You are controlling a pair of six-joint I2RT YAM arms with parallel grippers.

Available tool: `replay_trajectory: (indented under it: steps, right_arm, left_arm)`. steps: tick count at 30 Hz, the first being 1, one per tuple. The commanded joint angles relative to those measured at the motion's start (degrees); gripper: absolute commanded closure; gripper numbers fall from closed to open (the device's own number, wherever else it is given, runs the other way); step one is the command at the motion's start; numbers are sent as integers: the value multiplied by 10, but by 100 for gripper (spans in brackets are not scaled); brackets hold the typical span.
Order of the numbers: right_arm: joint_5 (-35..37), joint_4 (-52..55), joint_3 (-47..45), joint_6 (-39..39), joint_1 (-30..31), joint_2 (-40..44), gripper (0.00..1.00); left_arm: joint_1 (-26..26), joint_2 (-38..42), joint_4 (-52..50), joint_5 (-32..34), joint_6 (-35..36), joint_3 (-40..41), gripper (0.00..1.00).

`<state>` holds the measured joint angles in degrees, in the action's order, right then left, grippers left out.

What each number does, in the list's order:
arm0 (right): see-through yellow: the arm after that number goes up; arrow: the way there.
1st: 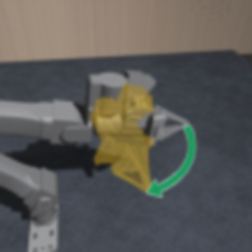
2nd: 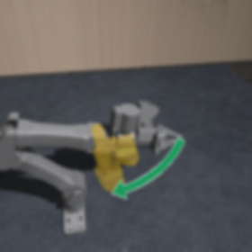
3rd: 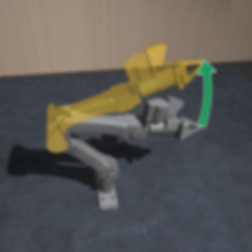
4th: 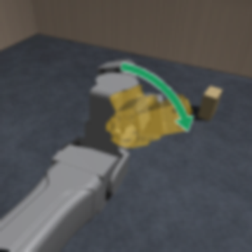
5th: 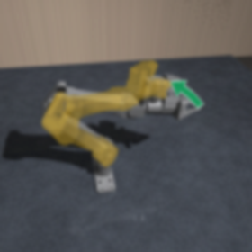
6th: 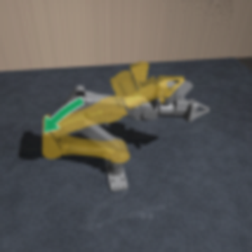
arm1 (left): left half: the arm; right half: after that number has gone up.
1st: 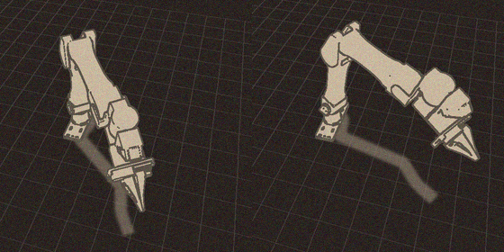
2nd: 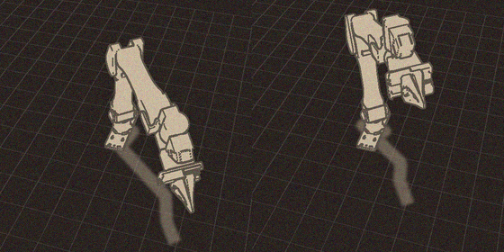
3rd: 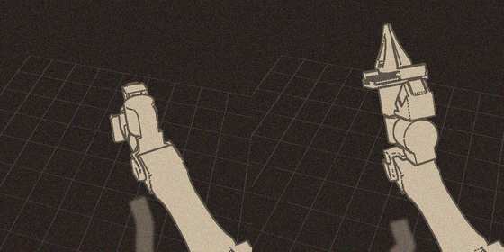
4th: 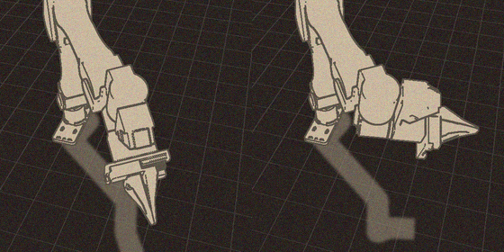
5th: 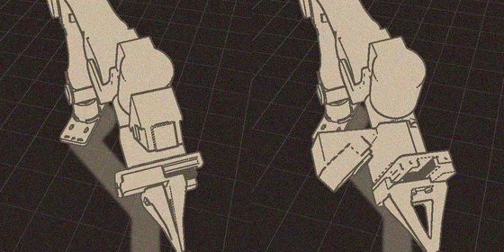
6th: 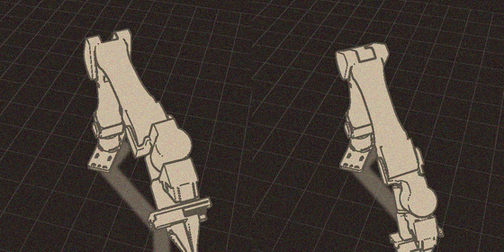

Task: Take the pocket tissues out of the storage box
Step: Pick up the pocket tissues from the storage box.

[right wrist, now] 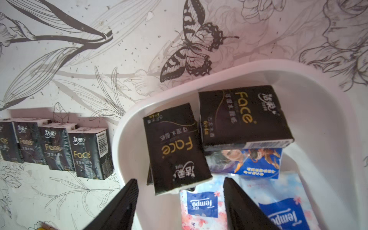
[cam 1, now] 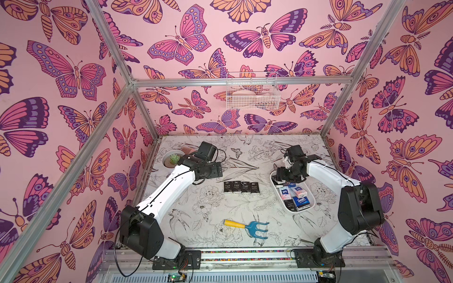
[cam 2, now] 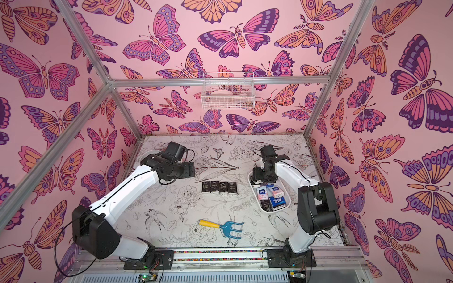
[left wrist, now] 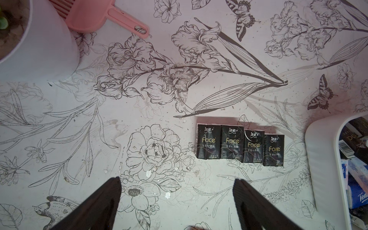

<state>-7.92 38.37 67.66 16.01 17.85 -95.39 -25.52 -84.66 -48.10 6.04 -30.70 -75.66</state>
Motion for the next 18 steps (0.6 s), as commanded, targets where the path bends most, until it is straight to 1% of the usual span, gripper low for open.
replay_trajectory:
  steps: [1, 7, 13, 15, 18]
  right_arm:
    - [-17, -12, 3, -10, 6, -18, 29]
    - [-20, -3, 14, -12, 6, -52, 32]
    - [-21, -7, 10, -12, 6, -54, 40]
    - [-18, -7, 11, -14, 6, -52, 39]
    - [-14, 0, 22, -20, 5, -55, 35]
  left_arm:
    - [-2, -6, -11, 13, 1, -9, 6]
    - [-2, -2, -13, 22, 5, -9, 6]
    - [-2, -6, -13, 23, 4, -11, 6]
    - [-2, -6, -12, 21, 4, -12, 6]
    - [-2, -7, -13, 20, 3, -14, 6]
